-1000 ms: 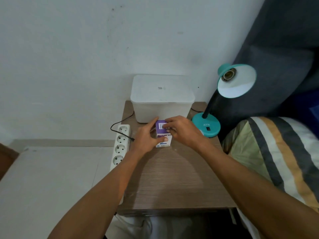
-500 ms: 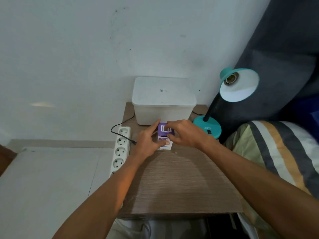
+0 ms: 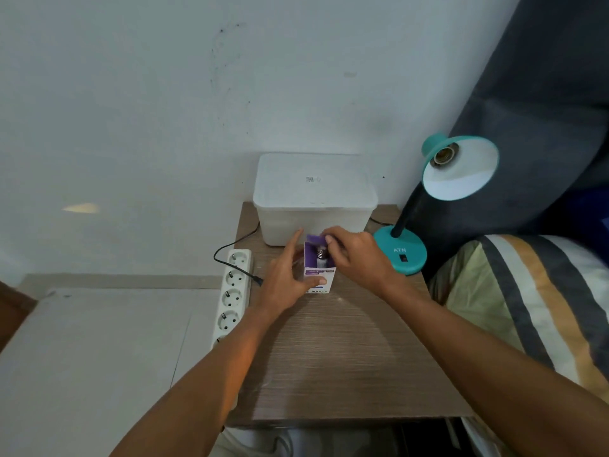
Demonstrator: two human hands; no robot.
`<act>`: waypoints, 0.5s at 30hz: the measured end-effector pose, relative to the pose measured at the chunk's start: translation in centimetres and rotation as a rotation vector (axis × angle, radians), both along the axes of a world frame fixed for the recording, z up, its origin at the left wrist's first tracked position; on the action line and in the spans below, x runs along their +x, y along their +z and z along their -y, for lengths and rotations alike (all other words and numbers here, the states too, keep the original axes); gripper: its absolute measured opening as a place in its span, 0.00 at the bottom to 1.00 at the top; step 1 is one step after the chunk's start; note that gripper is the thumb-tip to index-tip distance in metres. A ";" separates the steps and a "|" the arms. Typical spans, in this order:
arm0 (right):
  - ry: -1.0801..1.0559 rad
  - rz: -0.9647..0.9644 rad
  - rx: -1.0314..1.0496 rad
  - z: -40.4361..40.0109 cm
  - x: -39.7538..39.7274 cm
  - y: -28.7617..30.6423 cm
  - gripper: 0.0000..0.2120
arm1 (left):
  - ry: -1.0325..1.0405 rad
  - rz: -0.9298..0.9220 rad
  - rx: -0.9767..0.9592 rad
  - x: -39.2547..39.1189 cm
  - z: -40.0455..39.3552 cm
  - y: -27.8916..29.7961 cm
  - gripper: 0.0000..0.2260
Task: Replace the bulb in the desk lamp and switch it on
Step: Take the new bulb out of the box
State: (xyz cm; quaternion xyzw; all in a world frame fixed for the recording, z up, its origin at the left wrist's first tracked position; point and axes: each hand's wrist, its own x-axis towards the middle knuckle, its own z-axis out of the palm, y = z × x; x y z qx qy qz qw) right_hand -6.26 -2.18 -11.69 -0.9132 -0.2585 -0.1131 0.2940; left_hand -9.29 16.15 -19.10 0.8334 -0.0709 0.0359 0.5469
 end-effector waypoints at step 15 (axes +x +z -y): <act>-0.313 0.008 0.028 -1.2 0.1 -0.6 0.10 | -0.004 0.067 0.139 0.1 -0.3 -0.1 0.47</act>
